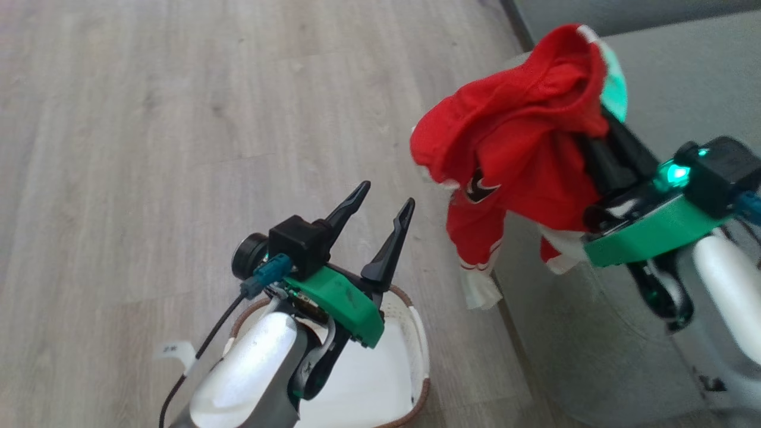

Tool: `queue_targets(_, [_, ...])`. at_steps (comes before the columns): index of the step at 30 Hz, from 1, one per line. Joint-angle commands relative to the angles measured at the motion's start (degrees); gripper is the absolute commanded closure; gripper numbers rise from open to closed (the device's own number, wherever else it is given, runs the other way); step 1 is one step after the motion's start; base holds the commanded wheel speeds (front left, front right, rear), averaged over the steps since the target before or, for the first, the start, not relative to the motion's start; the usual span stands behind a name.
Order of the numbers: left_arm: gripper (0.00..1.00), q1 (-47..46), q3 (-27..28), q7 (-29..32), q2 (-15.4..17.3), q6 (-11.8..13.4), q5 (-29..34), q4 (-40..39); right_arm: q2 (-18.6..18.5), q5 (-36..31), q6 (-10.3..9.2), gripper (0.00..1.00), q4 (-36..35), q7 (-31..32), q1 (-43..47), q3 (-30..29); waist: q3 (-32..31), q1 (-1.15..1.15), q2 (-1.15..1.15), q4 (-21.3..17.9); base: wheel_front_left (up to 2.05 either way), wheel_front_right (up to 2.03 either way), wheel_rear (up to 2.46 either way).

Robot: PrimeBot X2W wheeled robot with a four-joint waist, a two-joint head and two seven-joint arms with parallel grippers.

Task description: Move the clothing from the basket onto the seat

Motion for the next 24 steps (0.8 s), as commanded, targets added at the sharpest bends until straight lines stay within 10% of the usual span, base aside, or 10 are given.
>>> queue_targets(1, [0.0,-3.04,1.34,-1.1,0.48,-0.17,0.82,-1.32,-1.37,-0.81,-0.01,1.0,-3.12,-0.38,-1.03,-1.01,0.46,0.0,0.0,-2.73,0.0,0.0,0.0])
queue_targets(24, [0.0,-5.13,-0.76,-2.76,0.04,0.23,1.88,2.28,-5.98,-1.76,-0.01,1.0,-7.79,-0.38,0.26,-6.63,1.98,0.0,0.0,-18.56,0.0,0.0,0.0])
